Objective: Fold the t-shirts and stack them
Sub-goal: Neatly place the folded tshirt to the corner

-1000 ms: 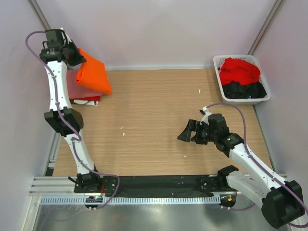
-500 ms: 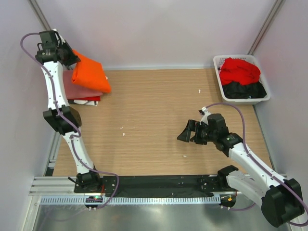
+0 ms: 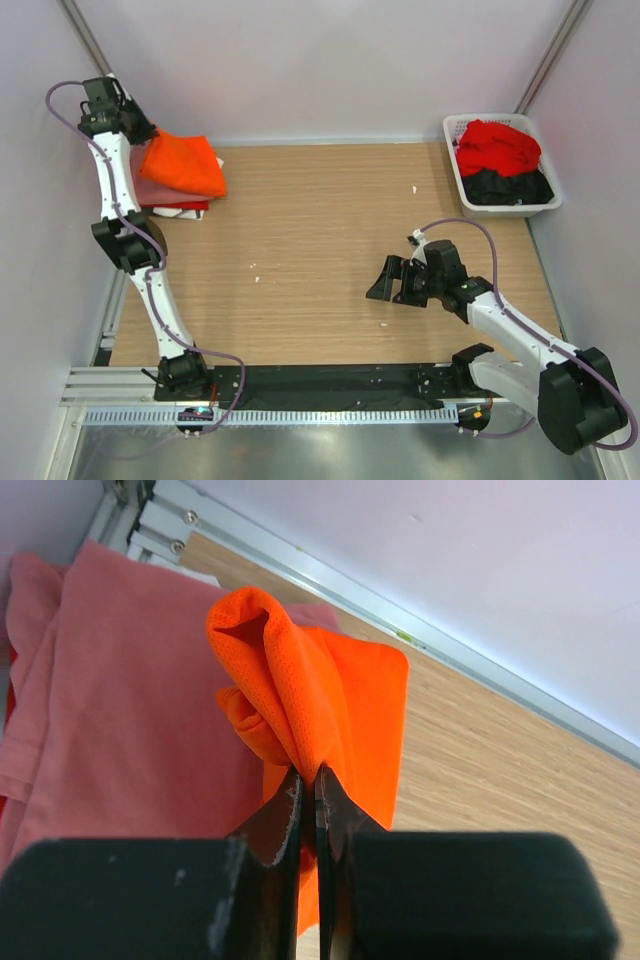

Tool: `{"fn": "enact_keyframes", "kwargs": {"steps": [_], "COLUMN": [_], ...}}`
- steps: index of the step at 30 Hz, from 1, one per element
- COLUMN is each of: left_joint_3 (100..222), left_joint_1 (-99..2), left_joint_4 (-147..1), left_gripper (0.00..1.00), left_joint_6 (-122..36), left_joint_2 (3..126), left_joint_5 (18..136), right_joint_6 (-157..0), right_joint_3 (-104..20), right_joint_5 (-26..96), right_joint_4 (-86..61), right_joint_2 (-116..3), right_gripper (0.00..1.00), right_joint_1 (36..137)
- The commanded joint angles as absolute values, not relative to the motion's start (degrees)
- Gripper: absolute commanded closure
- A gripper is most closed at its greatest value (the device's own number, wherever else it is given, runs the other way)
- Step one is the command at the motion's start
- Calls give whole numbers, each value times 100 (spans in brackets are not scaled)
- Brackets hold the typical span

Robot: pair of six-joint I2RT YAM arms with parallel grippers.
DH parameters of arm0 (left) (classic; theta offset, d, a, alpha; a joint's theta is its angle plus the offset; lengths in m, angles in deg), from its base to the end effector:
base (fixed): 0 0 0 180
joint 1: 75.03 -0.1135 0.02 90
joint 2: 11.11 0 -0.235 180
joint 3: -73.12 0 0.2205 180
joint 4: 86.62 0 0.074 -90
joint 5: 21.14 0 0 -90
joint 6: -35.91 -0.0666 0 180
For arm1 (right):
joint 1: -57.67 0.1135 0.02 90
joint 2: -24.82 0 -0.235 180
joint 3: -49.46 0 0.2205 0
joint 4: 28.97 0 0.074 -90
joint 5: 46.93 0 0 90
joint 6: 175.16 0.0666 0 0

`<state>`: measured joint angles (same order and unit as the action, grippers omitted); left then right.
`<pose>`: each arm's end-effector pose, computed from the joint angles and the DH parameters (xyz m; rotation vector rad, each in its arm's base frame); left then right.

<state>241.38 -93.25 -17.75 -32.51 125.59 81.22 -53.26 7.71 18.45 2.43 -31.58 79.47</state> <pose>0.4694 0.1395 0.3058 -0.6422 2.1228 -0.2719 0.1723 0.0988 0.1566 0.0008 2.4933 0.9362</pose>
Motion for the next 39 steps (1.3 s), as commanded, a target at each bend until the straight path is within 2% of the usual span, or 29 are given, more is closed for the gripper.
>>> {"fn": "enact_keyframes", "kwargs": {"steps": [1,11,17,20,24,26,27,28,31,39], "left_joint_3": [24439,24387,24343,24351,24238,24228,24202,24185,23948,22396], "left_joint_1": [-9323,-9340,-9340,-9375,-9481,-9498,-9507,-9498,-9490,-9481], "left_joint_4": [-2504,-3321,-3462,-3331,-3225,-3225,-3234,-3242,-3242,-3303], "left_gripper": [95,92,84,76,42,35,24,20,13,11], "left_joint_6": [-3484,-3835,-3923,-3933,-3765,-3704,-3678,-3669,-3625,-3432], "left_joint_2": [12512,12907,13267,13329,13110,13013,12969,12864,12584,11520], "left_joint_5": [7853,7141,6930,6605,6070,6016,5998,5955,5718,4892], "right_joint_6": [-5273,-5308,-5343,-5352,-5352,-5360,-5360,-5352,-5360,-5369], "right_joint_3": [800,791,756,747,739,756,765,774,756,853], "right_joint_5": [1662,1653,1697,1714,1715,1715,1723,1723,1723,1706], "right_joint_4": [-228,-369,-334,-343,-360,-360,-378,-378,-387,-483], "right_joint_2": [-3319,-3784,-3934,-4048,-4110,-4084,-4057,-4040,-4005,-3820], "right_gripper": [0,0,0,0,0,0,0,0,0,0], "right_joint_1": [7981,7981,7981,7973,7981,7981,7981,7981,7981,7981]}}
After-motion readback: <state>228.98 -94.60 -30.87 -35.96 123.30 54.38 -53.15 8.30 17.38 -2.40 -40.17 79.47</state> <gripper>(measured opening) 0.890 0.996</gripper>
